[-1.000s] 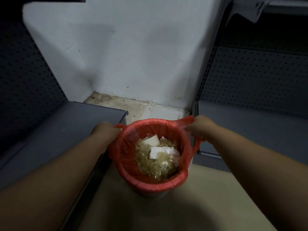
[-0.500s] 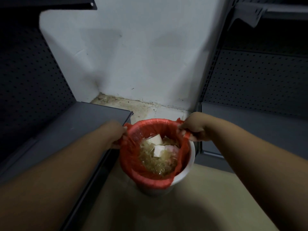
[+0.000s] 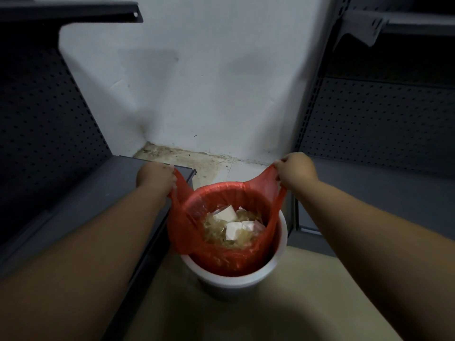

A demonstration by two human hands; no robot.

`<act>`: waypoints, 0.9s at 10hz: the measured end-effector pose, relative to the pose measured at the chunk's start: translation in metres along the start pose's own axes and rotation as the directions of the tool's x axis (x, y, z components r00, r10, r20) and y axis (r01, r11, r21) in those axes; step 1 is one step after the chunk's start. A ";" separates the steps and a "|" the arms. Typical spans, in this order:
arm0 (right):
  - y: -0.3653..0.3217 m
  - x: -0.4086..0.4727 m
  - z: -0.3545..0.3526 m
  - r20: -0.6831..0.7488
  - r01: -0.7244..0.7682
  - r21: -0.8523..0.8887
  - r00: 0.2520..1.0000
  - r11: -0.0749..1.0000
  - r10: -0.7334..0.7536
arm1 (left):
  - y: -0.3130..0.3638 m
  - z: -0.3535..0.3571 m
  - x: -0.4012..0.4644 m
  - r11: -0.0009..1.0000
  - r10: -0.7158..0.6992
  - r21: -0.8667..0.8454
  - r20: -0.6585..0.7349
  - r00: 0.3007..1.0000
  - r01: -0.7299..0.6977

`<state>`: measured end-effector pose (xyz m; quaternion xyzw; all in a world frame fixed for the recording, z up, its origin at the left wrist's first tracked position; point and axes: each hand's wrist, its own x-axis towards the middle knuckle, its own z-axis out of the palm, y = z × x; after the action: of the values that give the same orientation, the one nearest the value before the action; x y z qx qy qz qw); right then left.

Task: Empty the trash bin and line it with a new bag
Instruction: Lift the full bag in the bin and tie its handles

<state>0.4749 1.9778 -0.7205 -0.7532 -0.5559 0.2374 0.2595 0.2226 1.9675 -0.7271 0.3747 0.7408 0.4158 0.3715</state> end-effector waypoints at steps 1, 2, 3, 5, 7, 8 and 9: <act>-0.004 0.002 0.007 -0.045 0.015 0.078 0.999 0.997 -0.011 | -0.006 0.015 0.010 0.958 -0.025 -0.287 -0.048 0.999 0.010; 0.001 0.003 0.015 -0.107 -0.007 0.267 0.994 0.964 0.036 | -0.005 0.022 0.013 0.912 0.023 -0.408 -0.032 0.999 -0.034; 0.008 0.001 0.017 -0.167 -0.032 0.398 0.980 0.917 0.106 | 0.001 0.021 0.013 0.873 0.053 -0.482 -0.064 0.997 -0.077; 0.006 -0.009 0.012 -0.294 0.168 0.089 0.946 0.982 -0.135 | 0.014 0.016 0.005 0.865 0.486 0.003 -0.258 0.835 -0.502; -0.022 -0.012 -0.012 -0.132 0.298 -0.263 0.931 0.918 -0.340 | 0.024 0.035 -0.028 0.779 0.600 -0.140 -0.117 0.792 -0.611; -0.028 -0.016 -0.020 -0.122 0.283 -0.128 0.947 0.951 -0.298 | 0.026 0.046 -0.039 0.766 0.562 -0.341 -0.060 0.825 -0.546; -0.032 -0.024 -0.022 -0.093 0.231 0.059 0.970 0.971 -0.225 | 0.025 0.056 -0.047 0.790 0.487 -0.427 -0.001 0.874 -0.441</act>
<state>0.4597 1.9598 -0.6808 -0.6843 -0.6185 0.1930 0.3346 0.2979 1.9557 -0.7148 0.4796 0.4994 0.6204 0.3684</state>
